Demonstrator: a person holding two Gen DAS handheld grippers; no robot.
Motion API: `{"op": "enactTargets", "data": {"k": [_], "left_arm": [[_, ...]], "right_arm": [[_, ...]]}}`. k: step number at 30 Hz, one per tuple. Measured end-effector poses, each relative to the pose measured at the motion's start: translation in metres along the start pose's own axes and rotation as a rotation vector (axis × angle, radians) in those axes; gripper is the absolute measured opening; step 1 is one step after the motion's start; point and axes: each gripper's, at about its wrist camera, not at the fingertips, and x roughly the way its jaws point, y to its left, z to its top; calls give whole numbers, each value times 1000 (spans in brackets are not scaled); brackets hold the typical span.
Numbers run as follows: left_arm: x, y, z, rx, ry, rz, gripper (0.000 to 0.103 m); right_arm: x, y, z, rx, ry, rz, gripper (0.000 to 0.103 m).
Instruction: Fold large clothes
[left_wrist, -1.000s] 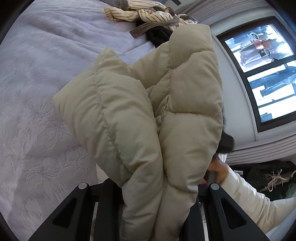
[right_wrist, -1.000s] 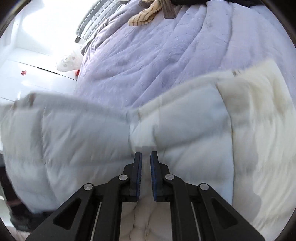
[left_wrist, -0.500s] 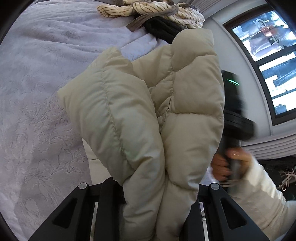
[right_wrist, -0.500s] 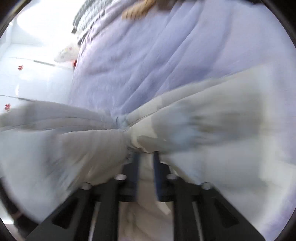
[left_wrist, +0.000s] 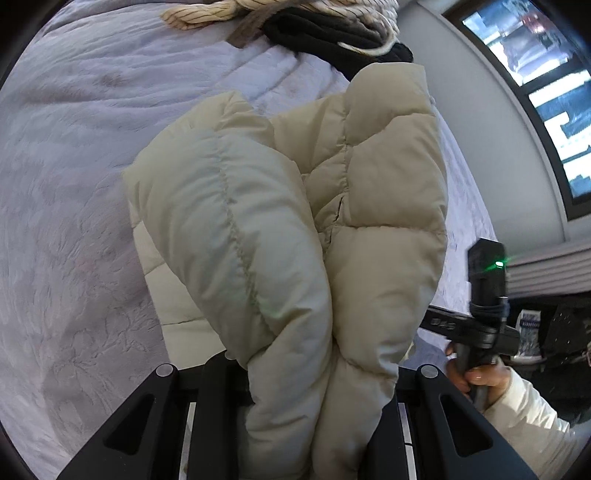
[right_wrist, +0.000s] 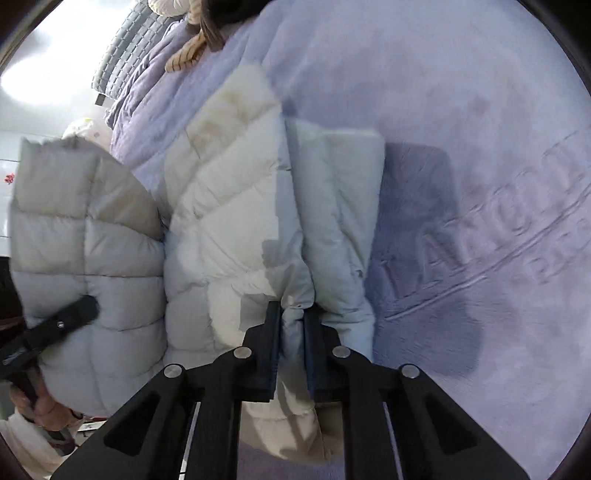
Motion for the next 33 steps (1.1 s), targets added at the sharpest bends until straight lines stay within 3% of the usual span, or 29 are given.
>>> {"op": "enactTargets", "data": {"k": [6,8,10,11,15,19,23,25,26,27,30,33], "left_arm": [[27,-40,12,88,53,-13,25],[37,-52,15,105,69,-62,50],[45,-62,18,110,72,-138,70],[49,-67,18,123,73,-151,76],[62,-77,20,132,66,-211,85],[67,-75,24,120,44,-296,86],[79,-84,23,175,25,-255,86],[84,-89,19,222,9,-220,86],[85,-94,15,244,2,-207,86],[87,-101,13,270,-6,-190,86],[92,-111,7,357,-23,-126,86],[97,-117,2,408,-30,-88,86]], "right_arm": [[26,-25,-10,79,11,122,12],[36,-30,-10,103,6,156,12],[38,-38,-12,125,3,194,12],[38,-41,-13,130,3,206,12],[40,-51,-15,135,6,247,12],[32,-66,-16,160,11,300,12],[-8,-89,-20,199,-61,300,13],[-27,-96,-19,203,-96,269,30],[-38,-98,-18,201,-117,254,52],[-51,-100,-16,194,-145,254,59],[-74,-99,-9,173,-174,256,58],[-88,-75,6,88,-174,298,58]]}}
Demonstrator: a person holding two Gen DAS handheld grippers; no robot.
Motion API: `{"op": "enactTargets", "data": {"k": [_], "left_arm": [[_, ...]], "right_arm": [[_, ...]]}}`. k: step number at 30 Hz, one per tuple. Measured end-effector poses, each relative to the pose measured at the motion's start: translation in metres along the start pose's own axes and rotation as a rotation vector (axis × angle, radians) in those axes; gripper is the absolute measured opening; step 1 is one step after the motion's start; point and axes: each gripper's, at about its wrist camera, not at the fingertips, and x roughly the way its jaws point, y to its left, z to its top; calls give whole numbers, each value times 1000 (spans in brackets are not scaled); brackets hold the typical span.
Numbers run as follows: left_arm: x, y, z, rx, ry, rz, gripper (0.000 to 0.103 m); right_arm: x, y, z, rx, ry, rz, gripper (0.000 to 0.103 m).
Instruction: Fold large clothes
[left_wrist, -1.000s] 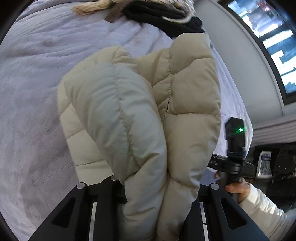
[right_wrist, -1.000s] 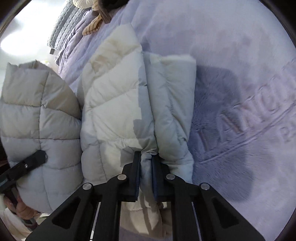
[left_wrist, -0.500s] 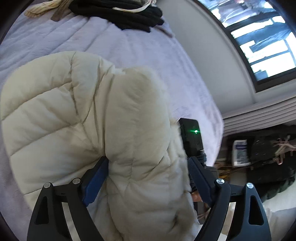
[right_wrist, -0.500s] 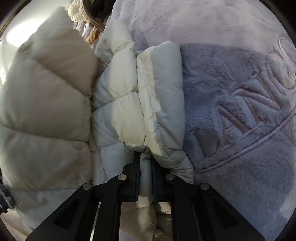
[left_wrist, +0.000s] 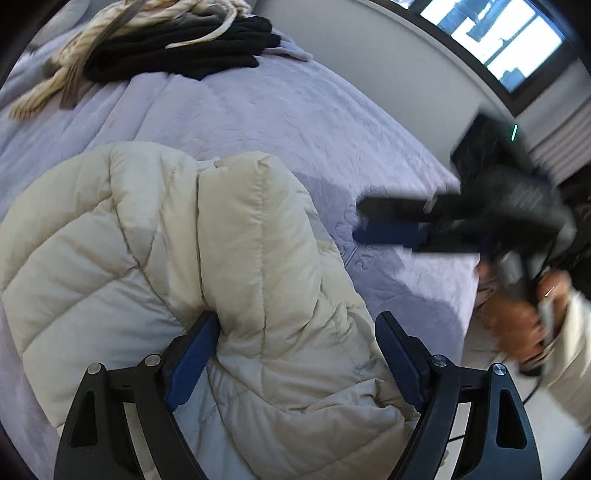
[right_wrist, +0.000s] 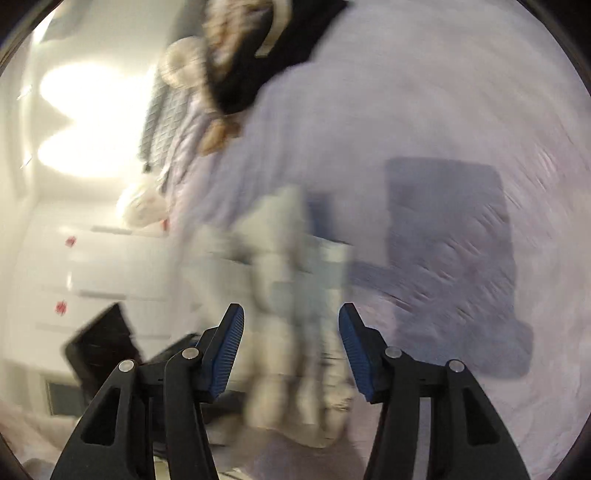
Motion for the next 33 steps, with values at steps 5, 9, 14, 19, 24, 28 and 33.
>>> {"op": "enactTargets", "data": {"k": [5,9,14,19,24,28,33], "left_arm": [[0,-1,-1,-1,-6,18,86],[-9,-3,-4,-5,-11,46,86],[-56,23,-20,-96,-69,45,86],[-92,99,-52,-390,-84,1,86],[-78,183,-89,-733,-65,-272,86],[-55,201,-98,-771,-49,-370,86],[-33,187,-86,-689,-6,-322,86]], "right_arm": [[26,42,21,-121,104,70,56],[65,38,28,-142,180,-56,10],[78,-3,23,-95,206,-130,9],[78,-27,23,-47,200,-100,9],[80,-34,15,-44,195,-96,9],[82,-37,14,-39,196,-94,9],[78,-31,13,-24,197,-107,9]]}}
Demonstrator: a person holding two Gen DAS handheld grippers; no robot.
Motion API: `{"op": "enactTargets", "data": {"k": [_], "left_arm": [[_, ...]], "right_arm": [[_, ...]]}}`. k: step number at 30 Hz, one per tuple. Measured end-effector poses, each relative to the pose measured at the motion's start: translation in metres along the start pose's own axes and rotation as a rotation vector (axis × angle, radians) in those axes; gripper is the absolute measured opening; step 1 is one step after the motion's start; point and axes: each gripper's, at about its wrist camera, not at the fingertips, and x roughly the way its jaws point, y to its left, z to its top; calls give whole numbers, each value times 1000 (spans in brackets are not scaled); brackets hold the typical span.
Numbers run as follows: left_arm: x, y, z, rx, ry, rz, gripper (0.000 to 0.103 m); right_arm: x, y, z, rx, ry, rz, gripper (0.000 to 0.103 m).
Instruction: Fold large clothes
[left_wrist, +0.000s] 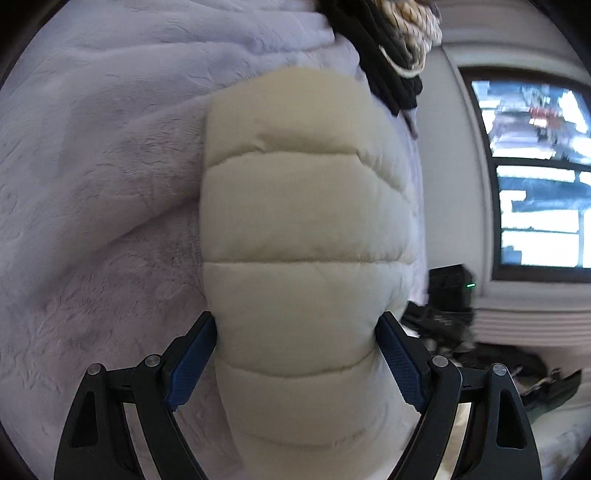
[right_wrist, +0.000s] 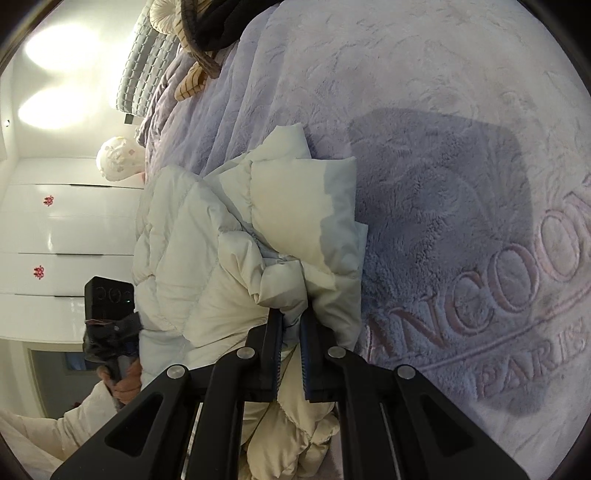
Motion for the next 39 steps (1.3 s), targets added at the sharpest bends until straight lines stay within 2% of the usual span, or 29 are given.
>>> {"op": "enactTargets", "data": {"k": [3,4,5,6,7,8,12,19,26,32,34,36,39], "left_arm": [[7,-8,-1,26,-3,41,90],[9,-10,0,29,-6,49,90],[10,-11,-1,33,-9,59,90],[10,-12,-2,35,-13,63,91],[11,-13,-2,33,-16,65,91],[13,-13,-2,31,-19,67,91],[17,-15,0,33,-23,76,91],[20,-17,0,61,-30,96,94],[39,-22,9,72,-33,93,99],[50,-32,11,90,-49,137,99],[49,-37,11,104,-59,174,99],[49,-46,9,132,-73,215,96],[48,-58,7,165,-85,239,87]], "right_arm": [[-18,18,-2,-38,-7,-91,13],[-27,24,-4,-44,-18,-109,19],[-35,27,-5,-43,-26,-116,43],[-43,30,-7,-42,-28,-106,77],[-48,33,-9,-45,-27,-102,91],[-52,35,-10,-54,-25,-103,100],[-46,36,-10,-62,31,-70,103],[8,19,0,-30,142,-7,103],[36,12,16,11,130,131,103],[43,14,15,41,121,141,100],[44,14,13,65,120,148,88],[46,13,9,100,119,161,71],[45,18,5,102,106,157,57]]}}
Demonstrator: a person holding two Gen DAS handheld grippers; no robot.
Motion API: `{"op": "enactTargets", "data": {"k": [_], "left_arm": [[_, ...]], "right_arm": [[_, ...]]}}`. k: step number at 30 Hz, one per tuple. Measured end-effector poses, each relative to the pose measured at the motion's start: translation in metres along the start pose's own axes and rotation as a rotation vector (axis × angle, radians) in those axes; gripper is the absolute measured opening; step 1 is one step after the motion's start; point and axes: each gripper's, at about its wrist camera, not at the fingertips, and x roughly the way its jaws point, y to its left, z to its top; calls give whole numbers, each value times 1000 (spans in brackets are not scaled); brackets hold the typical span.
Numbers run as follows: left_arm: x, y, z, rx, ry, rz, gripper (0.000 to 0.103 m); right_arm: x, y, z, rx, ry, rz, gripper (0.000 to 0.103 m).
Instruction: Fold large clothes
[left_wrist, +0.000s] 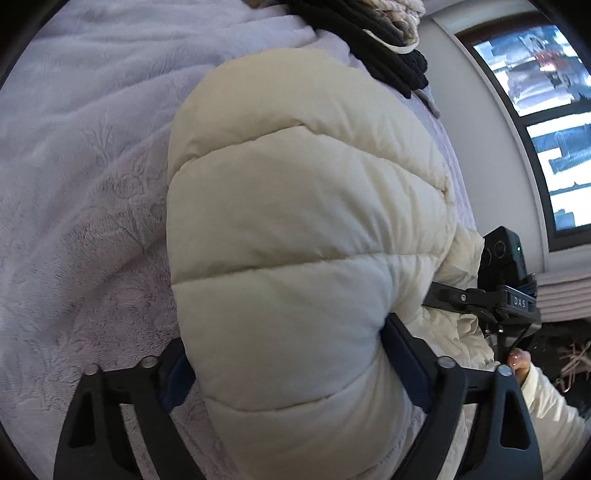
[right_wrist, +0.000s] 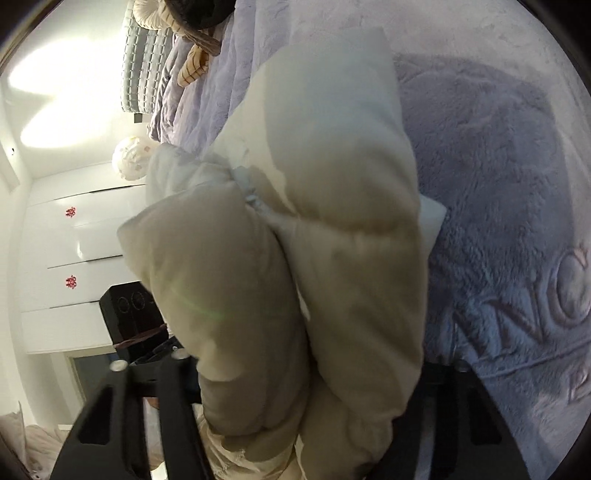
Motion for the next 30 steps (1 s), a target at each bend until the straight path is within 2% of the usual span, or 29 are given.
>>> {"op": "enactTargets", "data": {"k": [4,10,16,22,26,30], "left_arm": [[-10,-7,-2,5,-22,-19,79],[-39,-1,-6,-17,-65,-56,79],[-78,23,-2,-51,-119,-64,79],[-131,66,5,-79,-180,-23,79],[-170,109,23,-111,-233,30,79],[-190,157,45,-142,-269,70,79]], "right_arm": [[-1,11,-7,1,-11,-5,50],[0,42,-16,-22,-19,9,49],[26,84,-15,-68,8,25,49],[80,130,-4,-129,56,45,49],[135,162,12,-175,85,71,49],[186,184,31,-200,107,88,49]]}}
